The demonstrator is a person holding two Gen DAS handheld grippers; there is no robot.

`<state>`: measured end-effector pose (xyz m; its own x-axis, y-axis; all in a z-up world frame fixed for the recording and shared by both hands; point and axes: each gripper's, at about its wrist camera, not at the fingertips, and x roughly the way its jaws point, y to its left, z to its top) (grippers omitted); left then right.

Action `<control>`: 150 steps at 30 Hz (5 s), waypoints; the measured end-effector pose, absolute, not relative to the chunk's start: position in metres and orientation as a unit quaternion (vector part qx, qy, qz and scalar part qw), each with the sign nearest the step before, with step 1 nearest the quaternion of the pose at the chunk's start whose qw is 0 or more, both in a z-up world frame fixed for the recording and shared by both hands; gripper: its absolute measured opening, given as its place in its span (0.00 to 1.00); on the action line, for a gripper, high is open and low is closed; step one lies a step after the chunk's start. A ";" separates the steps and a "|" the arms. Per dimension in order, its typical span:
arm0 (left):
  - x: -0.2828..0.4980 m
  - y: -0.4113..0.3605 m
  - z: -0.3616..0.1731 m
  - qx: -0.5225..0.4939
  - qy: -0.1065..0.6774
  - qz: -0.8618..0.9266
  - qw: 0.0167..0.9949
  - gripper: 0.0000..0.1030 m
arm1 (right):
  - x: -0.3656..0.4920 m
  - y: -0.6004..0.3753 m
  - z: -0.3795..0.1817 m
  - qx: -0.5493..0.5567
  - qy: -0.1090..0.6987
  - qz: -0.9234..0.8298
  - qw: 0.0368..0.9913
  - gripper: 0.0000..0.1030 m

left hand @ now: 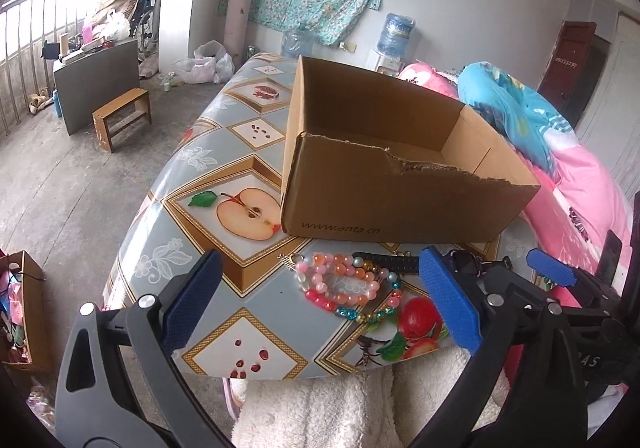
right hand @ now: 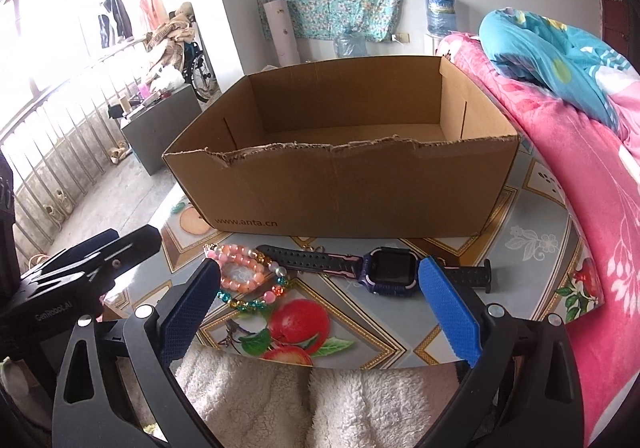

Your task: Organize jewelry

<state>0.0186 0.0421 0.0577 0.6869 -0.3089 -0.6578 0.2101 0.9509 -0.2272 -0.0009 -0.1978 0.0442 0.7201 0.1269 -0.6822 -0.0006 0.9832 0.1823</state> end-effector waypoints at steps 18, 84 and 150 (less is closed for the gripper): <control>0.046 0.037 0.025 0.005 0.407 -0.183 0.895 0.57 | 0.035 -0.193 0.014 0.152 0.460 0.118 0.867 0.51; 0.089 0.015 -0.009 -0.025 0.525 -0.194 0.828 0.16 | 0.078 -0.179 -0.036 0.140 0.529 0.159 0.822 0.10; 0.082 -0.016 -0.008 0.109 0.502 -0.167 0.841 0.09 | 0.082 -0.201 -0.029 0.145 0.505 0.179 0.832 0.10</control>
